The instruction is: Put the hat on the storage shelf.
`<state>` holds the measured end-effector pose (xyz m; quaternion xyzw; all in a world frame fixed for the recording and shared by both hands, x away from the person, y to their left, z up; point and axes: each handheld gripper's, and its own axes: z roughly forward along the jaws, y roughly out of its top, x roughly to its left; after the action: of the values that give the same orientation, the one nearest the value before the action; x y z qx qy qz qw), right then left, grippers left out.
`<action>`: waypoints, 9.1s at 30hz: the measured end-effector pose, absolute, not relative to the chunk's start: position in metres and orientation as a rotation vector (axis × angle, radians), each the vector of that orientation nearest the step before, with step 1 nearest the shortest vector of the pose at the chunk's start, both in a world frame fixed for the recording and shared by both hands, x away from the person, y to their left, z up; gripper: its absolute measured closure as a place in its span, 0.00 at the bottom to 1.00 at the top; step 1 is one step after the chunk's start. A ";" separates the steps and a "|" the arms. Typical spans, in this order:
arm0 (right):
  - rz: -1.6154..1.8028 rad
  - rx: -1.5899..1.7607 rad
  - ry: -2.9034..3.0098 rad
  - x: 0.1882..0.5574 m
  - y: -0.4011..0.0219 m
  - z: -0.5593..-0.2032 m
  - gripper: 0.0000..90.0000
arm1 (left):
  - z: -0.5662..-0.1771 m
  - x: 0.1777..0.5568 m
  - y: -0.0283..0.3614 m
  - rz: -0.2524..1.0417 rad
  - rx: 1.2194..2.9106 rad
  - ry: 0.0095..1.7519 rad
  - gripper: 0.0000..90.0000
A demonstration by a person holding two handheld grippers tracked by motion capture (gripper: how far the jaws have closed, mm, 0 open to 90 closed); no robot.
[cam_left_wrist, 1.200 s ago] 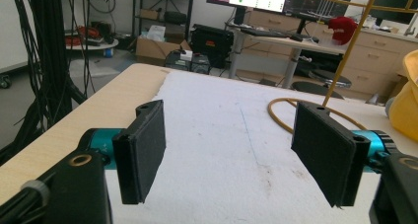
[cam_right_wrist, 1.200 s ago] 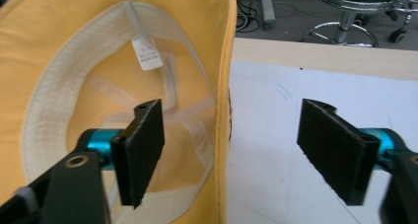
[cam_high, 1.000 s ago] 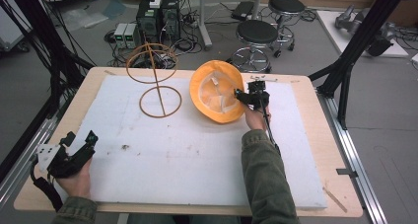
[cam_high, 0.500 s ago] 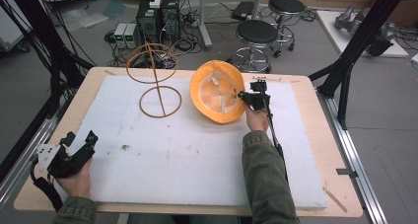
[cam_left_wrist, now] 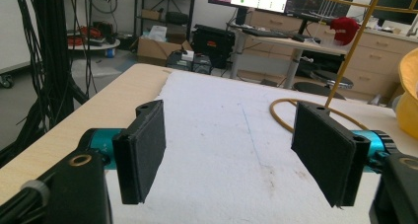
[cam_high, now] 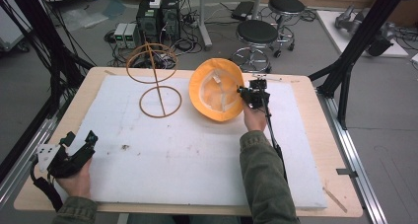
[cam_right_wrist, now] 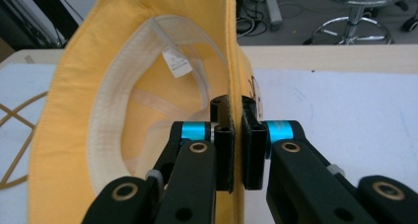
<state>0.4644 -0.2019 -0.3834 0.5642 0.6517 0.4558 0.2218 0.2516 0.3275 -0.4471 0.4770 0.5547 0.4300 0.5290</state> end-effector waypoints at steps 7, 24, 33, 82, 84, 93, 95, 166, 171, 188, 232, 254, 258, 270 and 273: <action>1.270 1.522 1.715 0.456 -0.205 -0.369 0.96 | -0.447 0.252 0.328 1.026 1.138 1.327 0.32; 1.486 1.391 1.491 0.426 -0.212 -0.330 0.96 | -0.447 0.251 0.328 1.024 1.135 1.325 0.32; 1.594 1.295 1.412 0.416 -0.211 -0.314 0.96 | -0.447 0.251 0.327 1.023 1.134 1.325 0.32; 1.464 1.048 1.516 0.438 -0.075 -0.235 0.96 | -0.447 0.249 0.337 0.980 1.054 1.350 0.33; 1.474 1.033 1.511 0.437 -0.070 -0.233 0.96 | -0.447 0.249 0.337 0.977 1.050 1.353 0.33; 1.525 1.003 1.522 0.437 -0.043 -0.223 0.96 | -0.447 0.249 0.336 0.971 1.052 1.353 0.33; 1.535 0.984 1.524 0.436 -0.036 -0.220 0.96 | -0.447 0.249 0.337 0.971 1.044 1.355 0.33; 1.554 0.699 1.764 0.422 0.149 -0.296 0.91 | -0.445 0.248 0.336 1.004 1.038 1.348 0.33; 1.542 0.723 1.757 0.423 0.152 -0.303 0.90 | -0.446 0.249 0.336 1.001 1.043 1.348 0.33; 1.499 0.736 1.764 0.424 0.156 -0.318 0.83 | -0.446 0.249 0.335 0.997 1.042 1.348 0.33; 1.537 0.977 1.507 0.380 -0.049 -0.256 0.13 | -0.439 0.241 0.321 1.007 1.072 1.294 0.33; 1.486 1.080 1.393 0.337 -0.162 -0.268 0.13 | -0.440 0.236 0.322 1.008 1.076 1.296 0.33; 1.472 1.098 1.372 0.328 -0.181 -0.274 0.12 | -0.440 0.236 0.322 1.006 1.076 1.301 0.33; 1.404 1.175 1.347 0.310 -0.227 -0.292 0.12 | -0.440 0.234 0.324 1.006 1.067 1.308 0.33; 1.390 1.193 1.345 0.306 -0.235 -0.297 0.12 | -0.440 0.233 0.324 1.004 1.063 1.312 0.33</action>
<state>0.3062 -0.2349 -0.2971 0.4760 0.5369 0.5549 0.4209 0.2331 0.3243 -0.4404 0.4499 0.5555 0.4250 0.5553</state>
